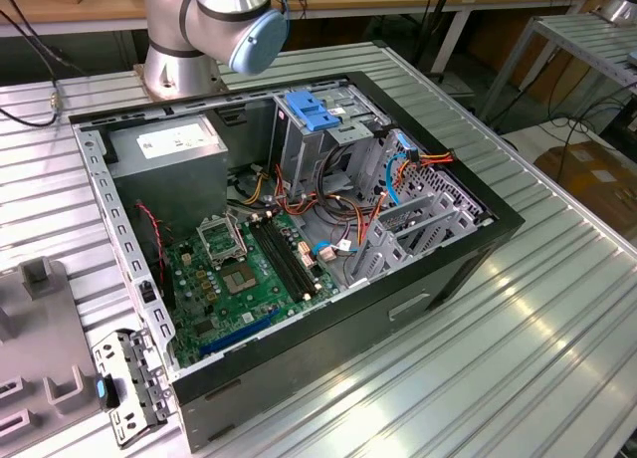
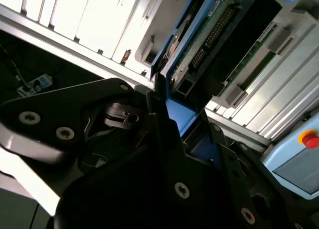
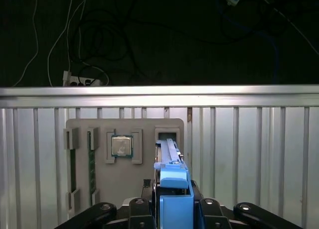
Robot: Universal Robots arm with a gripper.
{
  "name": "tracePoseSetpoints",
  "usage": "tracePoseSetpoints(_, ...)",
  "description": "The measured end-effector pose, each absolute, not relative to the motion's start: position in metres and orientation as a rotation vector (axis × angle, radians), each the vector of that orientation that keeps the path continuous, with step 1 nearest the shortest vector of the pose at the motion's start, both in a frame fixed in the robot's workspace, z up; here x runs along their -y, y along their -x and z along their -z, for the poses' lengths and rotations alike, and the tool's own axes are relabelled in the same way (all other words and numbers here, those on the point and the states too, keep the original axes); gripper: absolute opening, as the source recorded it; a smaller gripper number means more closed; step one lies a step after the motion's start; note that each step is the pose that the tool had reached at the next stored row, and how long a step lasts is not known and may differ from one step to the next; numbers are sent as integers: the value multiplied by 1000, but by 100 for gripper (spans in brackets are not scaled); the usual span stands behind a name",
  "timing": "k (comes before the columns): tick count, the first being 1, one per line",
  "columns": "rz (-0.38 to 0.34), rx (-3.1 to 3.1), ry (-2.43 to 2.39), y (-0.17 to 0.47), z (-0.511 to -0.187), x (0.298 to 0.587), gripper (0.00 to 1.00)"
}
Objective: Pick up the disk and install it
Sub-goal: 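Pick up the disk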
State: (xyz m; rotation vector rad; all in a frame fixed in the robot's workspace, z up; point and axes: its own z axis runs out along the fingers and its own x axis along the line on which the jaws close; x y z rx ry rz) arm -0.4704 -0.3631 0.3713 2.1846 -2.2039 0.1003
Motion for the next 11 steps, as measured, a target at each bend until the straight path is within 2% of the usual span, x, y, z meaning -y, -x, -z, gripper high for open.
tracePoseSetpoints(11, -111, 2201, -2182, 470, -403, 363, 37)
